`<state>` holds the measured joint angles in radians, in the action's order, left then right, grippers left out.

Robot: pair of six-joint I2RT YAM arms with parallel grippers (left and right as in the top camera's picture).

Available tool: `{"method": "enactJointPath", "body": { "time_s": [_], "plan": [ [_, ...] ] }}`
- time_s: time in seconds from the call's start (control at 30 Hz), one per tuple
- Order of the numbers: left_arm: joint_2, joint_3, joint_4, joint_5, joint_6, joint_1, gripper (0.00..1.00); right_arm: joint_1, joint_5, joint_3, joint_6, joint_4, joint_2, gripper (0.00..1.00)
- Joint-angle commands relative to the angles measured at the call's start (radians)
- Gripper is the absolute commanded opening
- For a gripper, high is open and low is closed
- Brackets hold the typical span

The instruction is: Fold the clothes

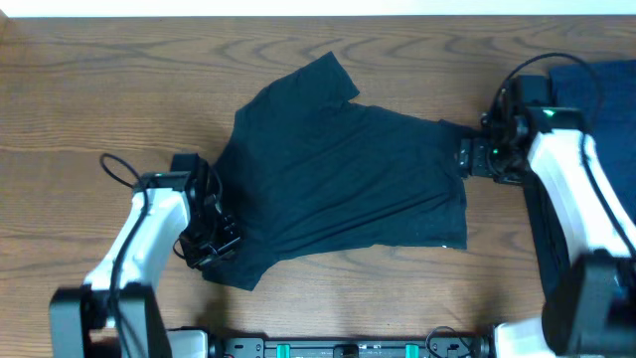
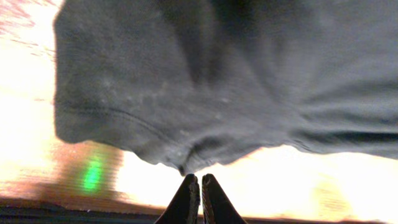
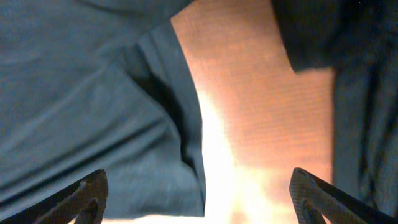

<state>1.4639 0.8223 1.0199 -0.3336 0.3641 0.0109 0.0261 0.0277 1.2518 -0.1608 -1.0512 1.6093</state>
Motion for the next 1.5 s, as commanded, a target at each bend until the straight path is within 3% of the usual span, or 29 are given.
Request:
{"method": "enactJointPath", "body": {
  "time_s": [0.0, 0.07, 0.23, 0.3, 0.37, 0.73, 1.03, 1.07, 1.17, 1.33, 1.47],
  "plan": [
    [-0.061, 0.013, 0.027, 0.013, -0.016, -0.001, 0.07, 0.008, 0.006, 0.007, -0.082, -0.055, -0.063, 0.92],
    [-0.086, 0.013, 0.037, 0.013, -0.016, -0.001, 0.14, 0.008, 0.006, -0.001, -0.117, -0.104, -0.083, 0.92],
    [-0.098, 0.012, 0.037, 0.013, -0.015, -0.001, 0.17, -0.002, 0.078, -0.083, -0.150, -0.170, -0.089, 0.86],
    [-0.098, 0.012, 0.036, 0.013, -0.015, -0.001, 0.31, -0.002, 0.113, -0.148, -0.150, -0.152, -0.089, 0.83],
    [-0.098, 0.012, 0.034, 0.013, -0.015, -0.001, 0.37, 0.000, 0.116, -0.222, -0.168, -0.114, -0.089, 0.81],
    [-0.098, 0.010, 0.018, 0.013, -0.016, -0.001, 0.38, 0.010, 0.224, -0.464, -0.310, 0.185, -0.089, 0.73],
    [-0.098, -0.002, -0.001, 0.013, -0.016, -0.001, 0.39, -0.029, 0.126, -0.495, -0.410, 0.287, -0.083, 0.67],
    [-0.098, -0.002, -0.005, 0.013, -0.016, -0.001, 0.46, -0.036, 0.117, -0.495, -0.419, 0.294, -0.083, 0.67],
    [-0.098, -0.002, -0.011, 0.013, -0.016, -0.001, 0.50, -0.054, 0.095, -0.495, -0.435, 0.306, -0.080, 0.64],
    [-0.098, -0.002, -0.011, 0.014, -0.016, -0.001, 0.51, -0.078, 0.066, -0.502, -0.445, 0.305, -0.068, 0.54],
    [-0.098, -0.002, -0.012, 0.014, -0.015, -0.001, 0.51, -0.085, 0.066, -0.523, -0.445, 0.320, -0.064, 0.53]
  ]
}}
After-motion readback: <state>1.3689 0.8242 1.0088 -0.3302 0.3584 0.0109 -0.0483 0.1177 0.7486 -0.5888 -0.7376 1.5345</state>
